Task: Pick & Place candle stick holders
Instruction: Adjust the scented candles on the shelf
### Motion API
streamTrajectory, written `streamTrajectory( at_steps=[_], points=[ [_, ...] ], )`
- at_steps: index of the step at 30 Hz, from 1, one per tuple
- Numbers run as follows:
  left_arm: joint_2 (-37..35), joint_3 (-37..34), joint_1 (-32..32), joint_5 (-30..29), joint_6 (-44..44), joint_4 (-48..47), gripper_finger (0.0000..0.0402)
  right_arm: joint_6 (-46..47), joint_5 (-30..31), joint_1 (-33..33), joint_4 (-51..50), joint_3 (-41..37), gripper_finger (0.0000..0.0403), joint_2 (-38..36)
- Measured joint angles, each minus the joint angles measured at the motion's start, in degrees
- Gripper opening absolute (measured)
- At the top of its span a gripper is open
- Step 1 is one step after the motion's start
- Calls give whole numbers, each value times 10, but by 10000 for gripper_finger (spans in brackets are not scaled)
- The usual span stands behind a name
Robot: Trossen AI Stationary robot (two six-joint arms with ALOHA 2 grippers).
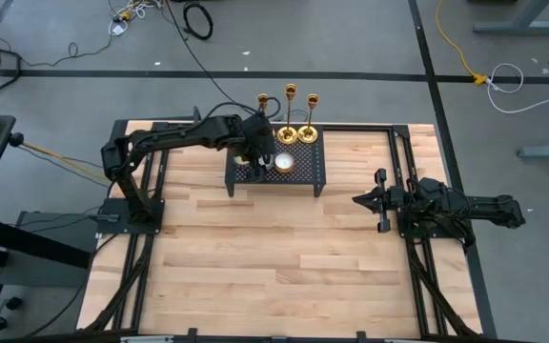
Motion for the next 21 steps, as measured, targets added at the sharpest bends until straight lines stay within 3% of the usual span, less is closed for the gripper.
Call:
streamTrajectory(
  at_steps=[12,21],
  points=[
    [-20,2,-1,1,-1,-2,319,0,0,0,0,0,13,0],
    [-23,62,-1,1,-1,-31,319,0,0,0,0,0,13,0]
  ],
)
